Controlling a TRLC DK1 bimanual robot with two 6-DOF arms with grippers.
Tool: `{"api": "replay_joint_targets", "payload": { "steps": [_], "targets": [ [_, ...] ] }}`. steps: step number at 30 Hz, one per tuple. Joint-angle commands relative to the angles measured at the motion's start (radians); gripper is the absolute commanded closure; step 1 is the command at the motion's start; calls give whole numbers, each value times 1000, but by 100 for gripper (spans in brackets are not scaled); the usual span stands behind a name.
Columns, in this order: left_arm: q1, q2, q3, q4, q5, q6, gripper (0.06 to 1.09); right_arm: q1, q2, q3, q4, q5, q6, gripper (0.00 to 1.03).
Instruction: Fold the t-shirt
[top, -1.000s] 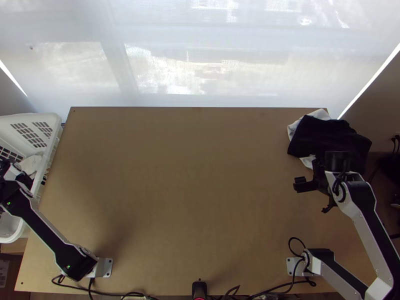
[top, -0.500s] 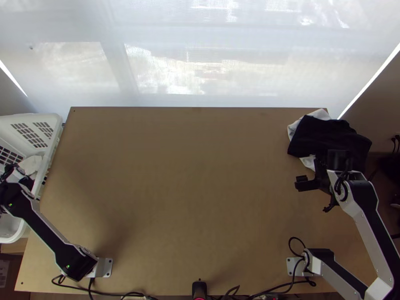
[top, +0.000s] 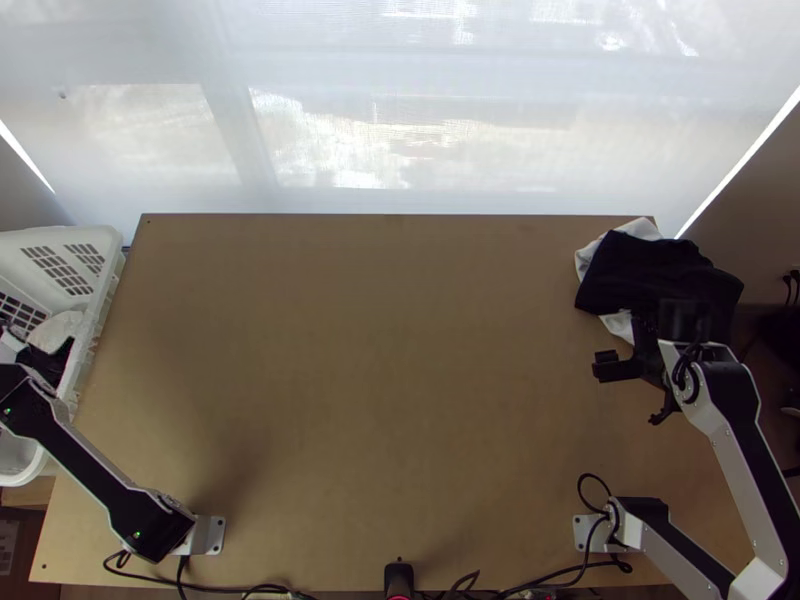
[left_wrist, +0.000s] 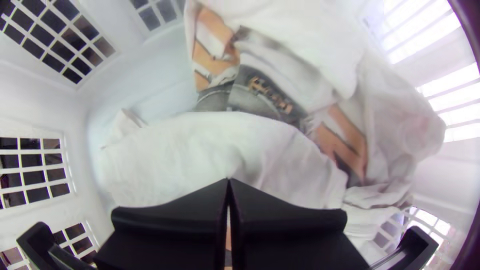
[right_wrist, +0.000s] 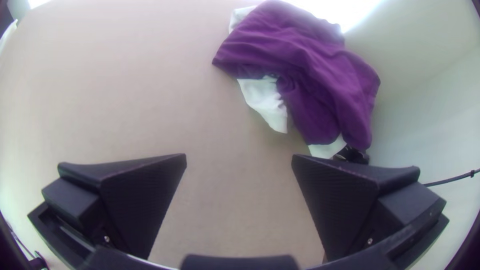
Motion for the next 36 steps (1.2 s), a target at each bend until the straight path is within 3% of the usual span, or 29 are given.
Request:
{"api": "replay_joint_targets", "payload": {
  "steps": [1, 8, 13, 20, 26, 36],
  "targets": [
    [-7, -140, 0, -17, 86, -37, 105, -3, -12, -5, -4, -6, 5, 5],
    [-10, -321, 0, -58, 213, -76, 105, -3, -22, -5, -4, -16, 9, 5],
    [-13, -485, -1, -86, 380, -72, 105, -1, -32, 7, -5, -24, 16, 5],
    [-45, -730, 0, -86, 503, -66, 105, 8, -51, 25, -11, -44, 26, 5],
    [-122, -933, -9, -64, 698, -26, 105, 11, -87, 18, -13, -62, 45, 5],
    [-304, -1212, -6, 158, 689, -57, 105, 20, -193, -47, -40, -66, 39, 5]
  ]
}}
